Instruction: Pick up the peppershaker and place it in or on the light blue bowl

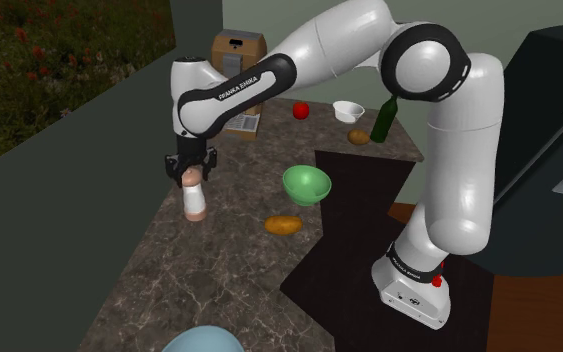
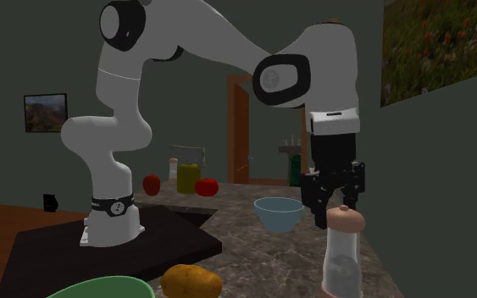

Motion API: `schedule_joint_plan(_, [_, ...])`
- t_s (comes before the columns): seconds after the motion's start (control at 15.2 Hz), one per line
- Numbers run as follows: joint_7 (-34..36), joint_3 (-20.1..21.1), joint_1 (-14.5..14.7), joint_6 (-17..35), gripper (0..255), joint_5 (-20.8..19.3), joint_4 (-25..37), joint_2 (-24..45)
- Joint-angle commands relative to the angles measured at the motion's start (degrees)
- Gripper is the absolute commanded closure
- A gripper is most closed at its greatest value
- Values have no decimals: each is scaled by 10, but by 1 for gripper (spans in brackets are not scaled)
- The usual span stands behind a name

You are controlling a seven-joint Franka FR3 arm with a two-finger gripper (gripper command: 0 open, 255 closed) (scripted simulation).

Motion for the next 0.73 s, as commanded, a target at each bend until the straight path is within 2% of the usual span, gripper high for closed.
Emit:
schedule_joint_plan(0.0, [1,1,0,-14,255,1,9,-5])
schedule_joint_plan(0.66, [3,3,-2,-79,255,6,42,-37])
